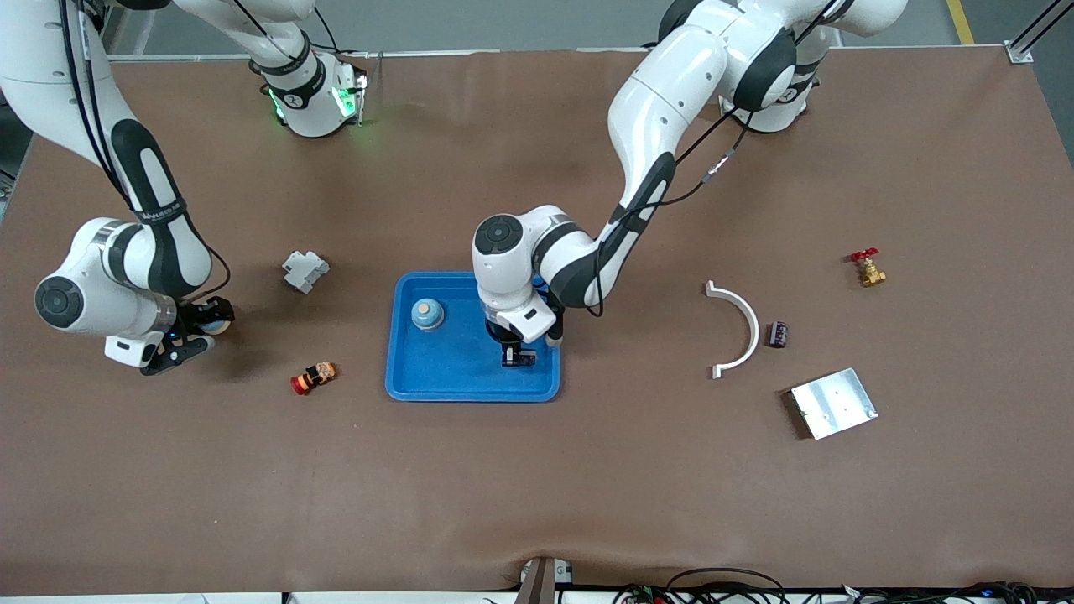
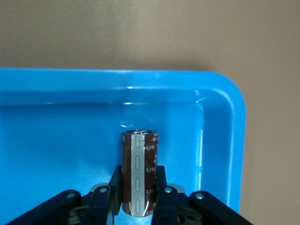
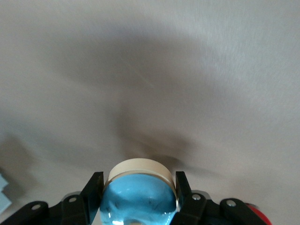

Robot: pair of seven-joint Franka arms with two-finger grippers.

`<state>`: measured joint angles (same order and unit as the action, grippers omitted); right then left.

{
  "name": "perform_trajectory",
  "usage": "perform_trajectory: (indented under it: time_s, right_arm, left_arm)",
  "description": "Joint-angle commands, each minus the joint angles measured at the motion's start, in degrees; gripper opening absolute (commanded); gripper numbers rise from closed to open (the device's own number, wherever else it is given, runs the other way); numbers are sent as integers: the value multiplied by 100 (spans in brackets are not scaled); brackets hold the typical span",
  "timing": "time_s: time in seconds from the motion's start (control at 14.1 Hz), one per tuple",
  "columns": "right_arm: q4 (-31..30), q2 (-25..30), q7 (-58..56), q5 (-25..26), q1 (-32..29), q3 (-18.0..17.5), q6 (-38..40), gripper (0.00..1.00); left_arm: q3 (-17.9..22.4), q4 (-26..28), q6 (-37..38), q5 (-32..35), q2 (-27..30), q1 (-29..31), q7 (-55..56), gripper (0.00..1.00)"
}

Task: Place electrolytic capacitor and blue bell in tray
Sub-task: 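Grasp the second bell with the right gripper and carry it over the tray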

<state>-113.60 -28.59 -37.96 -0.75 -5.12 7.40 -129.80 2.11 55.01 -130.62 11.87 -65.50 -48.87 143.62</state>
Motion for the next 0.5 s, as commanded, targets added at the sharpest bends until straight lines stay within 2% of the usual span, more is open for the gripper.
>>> perform_trajectory:
  time_s: [0.0, 0.14, 0.28, 0.35, 0.42]
  right_arm:
    - [407, 135, 42, -65, 194, -28, 577, 21]
    - [715, 135, 148, -109, 467, -28, 825, 18]
    - [856, 135, 742, -363, 826, -28, 825, 7]
    - [953, 135, 1085, -381, 976, -28, 851, 3]
    - [1093, 126, 1393, -399, 1108, -28, 999, 0]
  left_arm:
    - [132, -210, -16, 8, -174, -114, -80, 0]
    - [132, -201, -16, 17, -174, -114, -80, 0]
    - [132, -192, -16, 25, -174, -114, -89, 0]
    - [132, -192, -16, 34, -174, -114, -115, 4]
    - [132, -192, 10, 34, -174, -114, -298, 99]
